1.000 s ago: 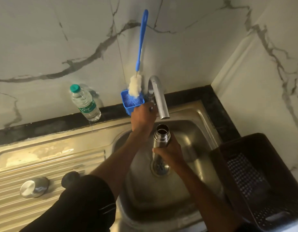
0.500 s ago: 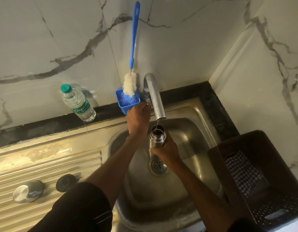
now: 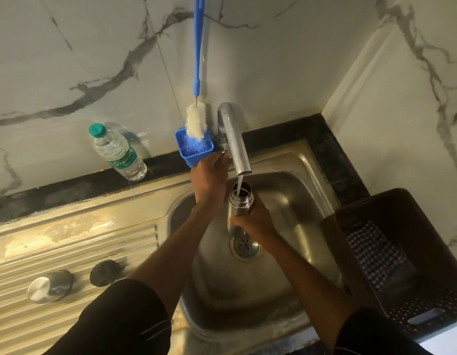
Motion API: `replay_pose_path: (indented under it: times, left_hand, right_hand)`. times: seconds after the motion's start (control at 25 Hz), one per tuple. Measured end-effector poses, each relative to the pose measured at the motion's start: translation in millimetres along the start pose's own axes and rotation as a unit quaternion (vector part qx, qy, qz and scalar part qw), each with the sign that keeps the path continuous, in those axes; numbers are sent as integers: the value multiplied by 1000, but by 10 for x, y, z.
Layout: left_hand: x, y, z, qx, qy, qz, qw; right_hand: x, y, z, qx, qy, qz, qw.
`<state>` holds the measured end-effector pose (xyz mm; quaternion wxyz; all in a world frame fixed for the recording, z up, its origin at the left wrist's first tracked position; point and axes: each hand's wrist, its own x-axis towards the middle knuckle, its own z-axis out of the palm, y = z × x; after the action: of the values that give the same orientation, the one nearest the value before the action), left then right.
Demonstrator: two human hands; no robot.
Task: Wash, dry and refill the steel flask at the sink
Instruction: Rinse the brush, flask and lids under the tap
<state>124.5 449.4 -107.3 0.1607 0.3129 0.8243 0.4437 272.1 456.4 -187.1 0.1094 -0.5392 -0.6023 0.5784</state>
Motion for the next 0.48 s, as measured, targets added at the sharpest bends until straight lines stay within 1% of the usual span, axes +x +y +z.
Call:
replay_pose_path:
  times: [0.12,0.16,0.24,0.32,0.4,0.48]
  left_hand:
    - [6,-9,18,-11,5,-10,1000]
    - [4,-12,14,-9,2,-12,1000]
    - [-34,-59,6,-4,-21,-7,1000]
    - [-190,-194,-48,-7,-45,-8,999]
    - [-435,-468,-170,31,-38,6,999]
    - [-688,-796,-366,114,-25,35,993]
  right_hand:
    - [32,10,-23,-21,-49,-14,998]
    - [29,27,-21,-22,-54,-18,998]
    - [30,67,-46,-11,-39,-14,999]
    - [49,97,-74,-26,-67,-28,997]
    - [71,88,-78,-36,-79,-36,996]
    - [93,55,-65,-10,-50,-22,998]
